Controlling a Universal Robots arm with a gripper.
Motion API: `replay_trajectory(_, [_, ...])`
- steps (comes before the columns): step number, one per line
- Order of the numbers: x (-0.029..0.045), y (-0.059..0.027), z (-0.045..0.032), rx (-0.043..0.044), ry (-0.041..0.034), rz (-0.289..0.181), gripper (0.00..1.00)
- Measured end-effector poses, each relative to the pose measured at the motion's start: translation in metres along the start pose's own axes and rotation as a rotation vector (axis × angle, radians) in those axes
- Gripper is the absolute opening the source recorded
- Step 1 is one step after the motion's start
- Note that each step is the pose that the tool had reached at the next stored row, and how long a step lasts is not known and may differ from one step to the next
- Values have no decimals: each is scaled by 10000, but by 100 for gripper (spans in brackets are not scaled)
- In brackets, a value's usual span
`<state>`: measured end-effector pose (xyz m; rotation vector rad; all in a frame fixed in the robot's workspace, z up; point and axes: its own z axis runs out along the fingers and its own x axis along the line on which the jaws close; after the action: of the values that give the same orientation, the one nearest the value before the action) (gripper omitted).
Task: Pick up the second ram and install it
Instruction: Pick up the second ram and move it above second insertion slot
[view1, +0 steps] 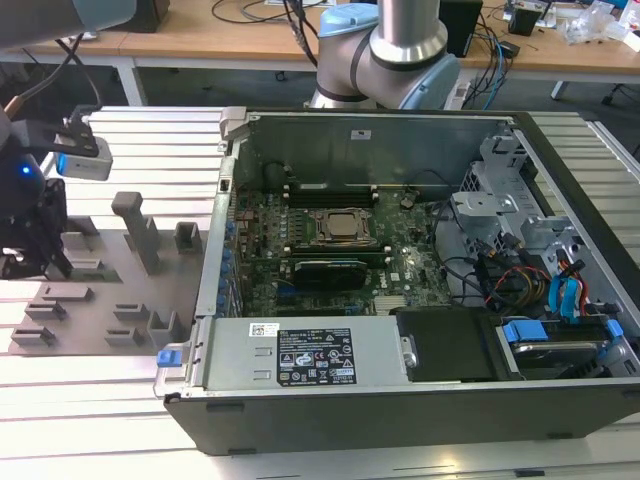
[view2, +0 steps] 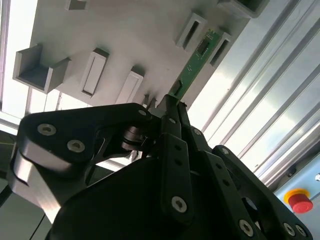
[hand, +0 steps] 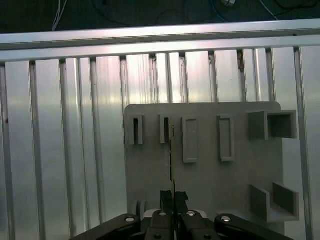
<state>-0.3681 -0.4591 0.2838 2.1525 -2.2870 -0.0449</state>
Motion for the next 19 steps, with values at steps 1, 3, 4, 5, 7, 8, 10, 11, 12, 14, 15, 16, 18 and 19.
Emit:
replay_trajectory(1, [0, 0, -19, 1, -1, 0, 13])
replay_trajectory(3, [-1, 1, -61, 1, 0, 0, 13])
replay_trajectory(4, [-2, 2, -81, 0, 0, 0, 13])
replay_trajectory(5, [-2, 2, -106, 0, -1, 0, 13])
replay_trajectory(7, [-3, 3, -138, 0, 0, 0, 13])
replay_trajectory(8, [-3, 3, -148, 0, 0, 0, 13])
replay_trajectory(10, [-3, 4, -181, 0, 0, 0, 13])
replay_trajectory(11, [-4, 4, -212, 1, 0, 0, 13])
replay_trajectory(12, [-4, 5, -227, 0, 0, 0, 13])
replay_trajectory(14, [-5, 6, -271, 1, -1, 0, 13])
replay_trajectory(15, [-5, 6, -286, 0, -1, 0, 13])
replay_trajectory(16, [-6, 6, -309, 0, 0, 0, 13])
replay_trajectory(18, [-7, 8, -362, 0, 0, 0, 13])
replay_trajectory(19, [-7, 8, -386, 0, 0, 0, 13])
